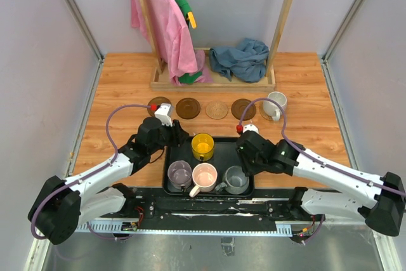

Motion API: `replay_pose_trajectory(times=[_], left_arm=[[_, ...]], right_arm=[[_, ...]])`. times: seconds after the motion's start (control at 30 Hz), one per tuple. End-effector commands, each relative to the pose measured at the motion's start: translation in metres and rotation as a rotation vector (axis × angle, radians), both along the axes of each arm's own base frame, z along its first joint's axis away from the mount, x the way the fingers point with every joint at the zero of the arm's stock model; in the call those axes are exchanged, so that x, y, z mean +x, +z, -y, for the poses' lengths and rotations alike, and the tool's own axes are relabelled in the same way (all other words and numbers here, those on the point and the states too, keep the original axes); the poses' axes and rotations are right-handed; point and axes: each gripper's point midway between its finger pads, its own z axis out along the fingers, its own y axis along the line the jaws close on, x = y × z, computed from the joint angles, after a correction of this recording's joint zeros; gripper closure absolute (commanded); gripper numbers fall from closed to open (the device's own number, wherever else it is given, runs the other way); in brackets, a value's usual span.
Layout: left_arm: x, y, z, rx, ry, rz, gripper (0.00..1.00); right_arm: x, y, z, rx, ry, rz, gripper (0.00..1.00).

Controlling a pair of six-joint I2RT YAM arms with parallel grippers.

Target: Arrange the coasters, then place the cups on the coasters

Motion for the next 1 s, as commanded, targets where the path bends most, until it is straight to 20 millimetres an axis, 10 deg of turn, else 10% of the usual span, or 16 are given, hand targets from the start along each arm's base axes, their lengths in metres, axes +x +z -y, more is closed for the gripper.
replay_pose_trajectory(times=[0.0, 0.77, 0.97], left_arm=[[0.002, 0.011, 0.003, -0.013, -0.001, 0.031, 0.55], [0.005, 0.002, -0.001, 0.011, 0.021, 0.026, 0.55], [0.007, 0.000, -0.002, 0.023, 0.028, 0.028, 0.55]], right_arm=[[0.005, 0.010, -0.020, 0.040, 0.042, 0.018, 0.60], [0.055, 0.004, -0.015, -0.203, 0.041, 0.184, 0.77], [0.084, 0.007, -0.031, -0.274, 0.094, 0.263, 0.57]])
